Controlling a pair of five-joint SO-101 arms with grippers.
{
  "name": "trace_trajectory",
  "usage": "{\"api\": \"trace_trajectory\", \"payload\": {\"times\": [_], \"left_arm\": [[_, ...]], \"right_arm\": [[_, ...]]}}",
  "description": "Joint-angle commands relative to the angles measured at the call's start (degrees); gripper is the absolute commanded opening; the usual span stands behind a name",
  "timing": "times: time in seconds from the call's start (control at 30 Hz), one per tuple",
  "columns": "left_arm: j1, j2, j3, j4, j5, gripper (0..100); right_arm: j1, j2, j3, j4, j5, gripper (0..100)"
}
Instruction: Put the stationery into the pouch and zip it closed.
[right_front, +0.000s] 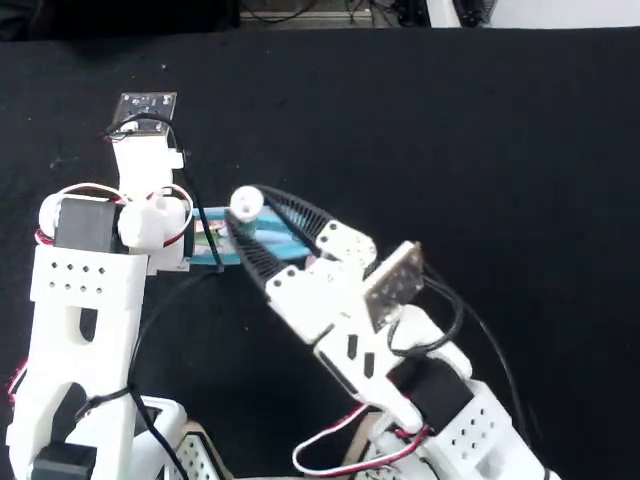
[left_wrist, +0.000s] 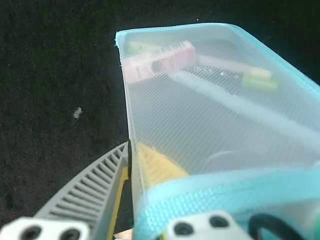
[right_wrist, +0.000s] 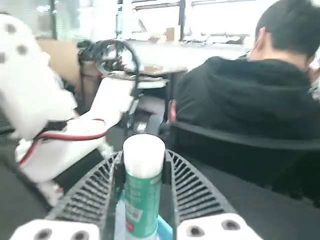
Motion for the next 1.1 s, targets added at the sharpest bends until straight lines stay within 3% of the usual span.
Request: {"api": "trace_trajectory", "payload": {"times": [0.0,0.13,0.27,0.5,0.83,1.07], "left_arm": [[-0.75,0.44,2.51,0.00,0.09,3],[-0.75,0.44,2.51,0.00,0.09,3],[-0.75,0.44,2.51,0.00,0.09,3],[-0.84,0.44,2.33,0.00,0.09,3],[-1.01,0.44,2.42,0.00,0.09,3],[-1.10,0.44,2.51,0.00,0.09,3]], "right_arm": [[3.34,-0.31,2.51,-5.27,0.09,1.1],[3.16,-0.75,5.41,-4.57,0.00,1.5],[3.16,-0.75,3.56,2.55,0.00,2.7],[3.16,-0.75,-6.29,19.43,-0.09,24.0],[3.60,-0.84,-24.40,37.63,-0.09,24.7],[17.05,-0.84,-22.81,43.60,0.00,24.7]]}}
